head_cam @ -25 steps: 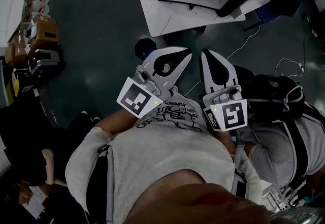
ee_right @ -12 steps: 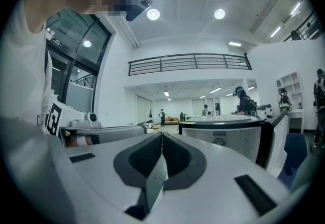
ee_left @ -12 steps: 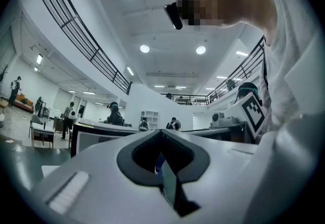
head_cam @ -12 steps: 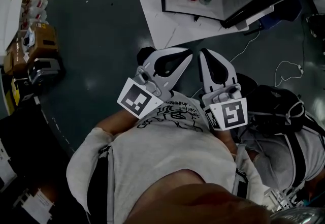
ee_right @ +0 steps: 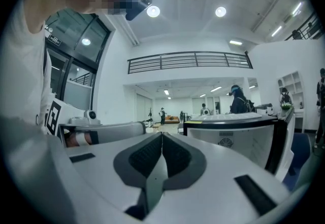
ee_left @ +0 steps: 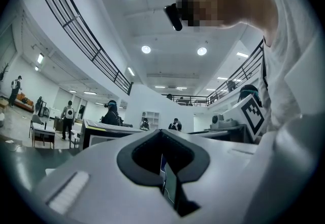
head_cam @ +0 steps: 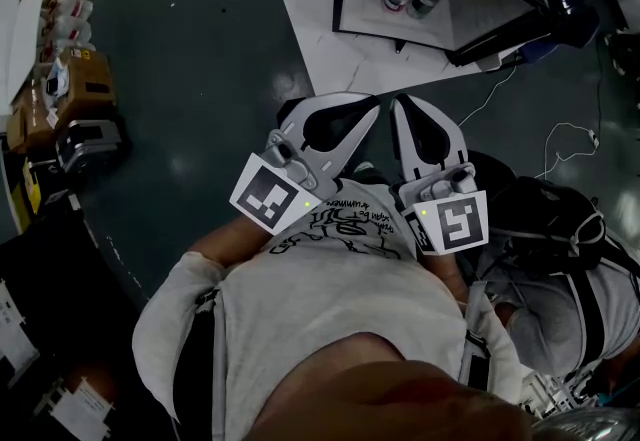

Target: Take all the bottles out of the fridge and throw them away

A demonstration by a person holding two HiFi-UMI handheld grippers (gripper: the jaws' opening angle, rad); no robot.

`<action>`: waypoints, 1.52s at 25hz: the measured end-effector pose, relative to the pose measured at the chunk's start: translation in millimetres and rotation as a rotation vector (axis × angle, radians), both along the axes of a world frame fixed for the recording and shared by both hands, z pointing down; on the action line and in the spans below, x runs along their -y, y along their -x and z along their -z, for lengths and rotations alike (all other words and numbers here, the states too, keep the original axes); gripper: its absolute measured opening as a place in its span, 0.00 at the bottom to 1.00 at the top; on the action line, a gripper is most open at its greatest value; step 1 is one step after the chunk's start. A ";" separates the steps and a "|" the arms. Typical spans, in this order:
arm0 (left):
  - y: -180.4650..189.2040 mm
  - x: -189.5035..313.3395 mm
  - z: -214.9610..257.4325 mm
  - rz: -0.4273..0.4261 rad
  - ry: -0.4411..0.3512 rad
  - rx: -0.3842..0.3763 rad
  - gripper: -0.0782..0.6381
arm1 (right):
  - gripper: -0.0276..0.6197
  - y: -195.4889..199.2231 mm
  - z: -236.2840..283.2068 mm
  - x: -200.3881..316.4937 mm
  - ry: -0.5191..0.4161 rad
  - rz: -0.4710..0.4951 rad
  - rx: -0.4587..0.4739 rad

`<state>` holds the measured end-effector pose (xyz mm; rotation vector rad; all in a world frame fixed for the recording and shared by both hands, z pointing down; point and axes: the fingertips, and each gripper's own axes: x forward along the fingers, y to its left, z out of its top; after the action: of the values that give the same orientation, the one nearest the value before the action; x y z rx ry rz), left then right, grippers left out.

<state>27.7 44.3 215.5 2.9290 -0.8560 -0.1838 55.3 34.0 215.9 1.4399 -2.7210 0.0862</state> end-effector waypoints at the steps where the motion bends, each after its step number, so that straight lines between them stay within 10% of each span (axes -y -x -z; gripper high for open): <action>1: 2.4 1.2 -0.1 0.000 0.000 0.000 0.12 | 0.06 2.4 0.1 1.8 0.000 0.000 -0.002; 18: 2.2 28.4 -4.6 0.028 0.004 -0.006 0.12 | 0.06 3.4 1.0 31.5 -0.012 0.028 -0.020; 38: -92.1 96.7 -7.6 0.052 0.002 0.037 0.12 | 0.06 -93.9 -2.4 99.7 -0.010 0.035 0.003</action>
<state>119.9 -52.4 223.1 2.9192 -0.9382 -0.1323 149.2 -65.7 218.2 1.3946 -2.7522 0.0739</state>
